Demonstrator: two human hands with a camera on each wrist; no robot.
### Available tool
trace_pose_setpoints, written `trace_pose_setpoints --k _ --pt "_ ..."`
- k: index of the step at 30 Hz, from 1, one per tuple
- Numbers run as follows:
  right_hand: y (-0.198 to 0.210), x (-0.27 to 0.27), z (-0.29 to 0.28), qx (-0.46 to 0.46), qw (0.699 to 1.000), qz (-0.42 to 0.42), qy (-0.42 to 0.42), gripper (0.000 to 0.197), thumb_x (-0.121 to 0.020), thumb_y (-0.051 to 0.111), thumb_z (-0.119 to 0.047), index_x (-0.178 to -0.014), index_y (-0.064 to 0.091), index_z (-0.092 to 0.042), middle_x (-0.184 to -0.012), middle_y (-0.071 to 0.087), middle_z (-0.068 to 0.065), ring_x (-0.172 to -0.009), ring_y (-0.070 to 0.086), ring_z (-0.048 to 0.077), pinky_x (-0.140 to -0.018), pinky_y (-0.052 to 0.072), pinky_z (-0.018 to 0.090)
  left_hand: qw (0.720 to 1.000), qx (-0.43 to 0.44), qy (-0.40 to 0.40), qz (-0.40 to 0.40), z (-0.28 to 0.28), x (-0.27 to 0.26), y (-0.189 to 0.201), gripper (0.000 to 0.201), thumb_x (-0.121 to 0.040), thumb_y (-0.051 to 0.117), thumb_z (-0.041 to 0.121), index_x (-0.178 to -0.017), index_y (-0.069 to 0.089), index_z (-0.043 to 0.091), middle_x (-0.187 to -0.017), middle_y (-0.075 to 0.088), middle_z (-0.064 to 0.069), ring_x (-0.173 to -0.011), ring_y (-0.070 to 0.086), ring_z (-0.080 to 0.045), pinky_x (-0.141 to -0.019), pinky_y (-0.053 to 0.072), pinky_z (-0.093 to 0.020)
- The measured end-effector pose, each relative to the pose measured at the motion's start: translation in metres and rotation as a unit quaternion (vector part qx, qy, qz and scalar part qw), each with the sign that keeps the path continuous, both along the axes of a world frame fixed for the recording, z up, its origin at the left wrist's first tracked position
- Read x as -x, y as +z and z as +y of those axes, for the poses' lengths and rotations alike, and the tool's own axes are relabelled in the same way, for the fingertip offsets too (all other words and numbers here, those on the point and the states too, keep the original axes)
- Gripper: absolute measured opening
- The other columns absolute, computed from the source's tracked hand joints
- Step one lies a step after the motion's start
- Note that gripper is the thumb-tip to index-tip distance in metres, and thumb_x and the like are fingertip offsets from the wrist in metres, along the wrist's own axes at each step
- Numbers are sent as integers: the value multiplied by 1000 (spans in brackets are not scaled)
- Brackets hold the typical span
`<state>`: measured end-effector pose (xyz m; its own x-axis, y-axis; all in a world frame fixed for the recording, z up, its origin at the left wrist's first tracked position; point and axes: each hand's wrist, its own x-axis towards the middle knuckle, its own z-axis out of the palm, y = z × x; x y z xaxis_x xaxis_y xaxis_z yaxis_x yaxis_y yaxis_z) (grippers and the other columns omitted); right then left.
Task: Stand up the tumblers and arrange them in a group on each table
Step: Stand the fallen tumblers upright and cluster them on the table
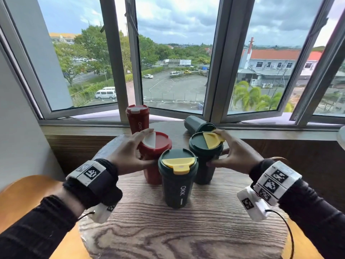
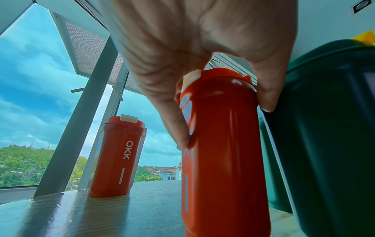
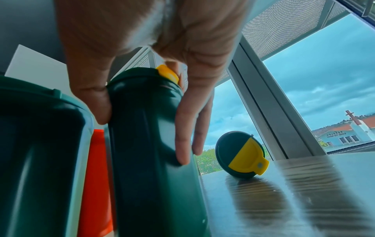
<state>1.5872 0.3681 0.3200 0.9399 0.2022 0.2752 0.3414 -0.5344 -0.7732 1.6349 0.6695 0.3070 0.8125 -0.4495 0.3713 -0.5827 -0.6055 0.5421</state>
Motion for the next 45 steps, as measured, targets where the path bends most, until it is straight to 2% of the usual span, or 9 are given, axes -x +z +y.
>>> trace_pose_setpoints --k 9,16,21,25,30,35,40,42,45 --pt "4 5 9 39 999 -14 -19 77 -63 83 -3 -128 42 -6 -111 52 5 -72 54 -10 -54 42 0 1000 -9 4 -13 0 -1 -2 101 -54 60 64 -140 35 19 -135 51 -2 -120 47 -10 -99 38 -24" --pt "2 3 9 6 1000 11 9 73 -66 78 5 -125 38 -9 -98 52 -13 -66 59 -20 -54 44 1 1000 -15 18 -9 -1 2 1 102 -53 60 65 -141 34 21 -136 48 0 -122 46 -13 -100 43 -32" --pt "-4 0 7 7 1000 -7 12 75 -63 80 5 -120 37 -16 -102 55 -9 -78 59 -18 -60 47 4 999 -19 28 -18 2 2 1 101 -54 62 66 -140 35 21 -136 49 -1 -121 48 -16 -94 49 -40" --pt "-9 -2 2 33 999 -41 -9 81 -58 87 -8 -125 42 -13 -104 58 -10 -89 62 7 -69 54 15 998 -23 37 -34 3 5 0 103 -53 61 68 -139 38 17 -136 50 -4 -120 49 -19 -93 49 -40" --pt "-12 -3 -2 49 997 -62 -8 84 -55 89 -17 -125 43 -12 -105 62 -2 -95 60 5 -73 54 18 998 -9 45 -32 5 11 2 105 -52 60 70 -138 39 14 -134 51 -4 -121 48 -18 -94 49 -43" --pt "-10 2 -3 72 996 -54 -11 94 -47 83 -49 -127 42 -19 -109 62 -5 -95 63 6 -77 55 24 999 -4 42 -21 6 11 1 105 -51 61 71 -138 38 16 -133 51 -4 -120 48 -18 -91 51 -43" --pt "-5 10 -4 74 997 -33 -6 85 -58 87 -27 -128 41 -17 -106 60 -9 -79 65 -5 -65 55 15 999 -21 44 -24 5 14 0 107 -52 57 73 -140 35 15 -136 48 -5 -124 44 -18 -101 43 -36" --pt "-2 11 -6 84 996 -16 -13 90 -58 83 -48 -132 39 -20 -115 59 -3 -86 67 8 -70 58 22 999 -23 40 -28 6 13 -1 108 -52 56 73 -141 34 15 -137 48 -6 -124 44 -18 -102 41 -35" --pt "8 10 -11 93 995 2 -36 93 -58 47 -85 -129 43 -25 -121 54 -3 -99 62 12 -76 57 30 998 -33 39 -21 8 13 -1 112 -52 53 78 -142 32 16 -139 46 -5 -127 41 -17 -104 35 -31"
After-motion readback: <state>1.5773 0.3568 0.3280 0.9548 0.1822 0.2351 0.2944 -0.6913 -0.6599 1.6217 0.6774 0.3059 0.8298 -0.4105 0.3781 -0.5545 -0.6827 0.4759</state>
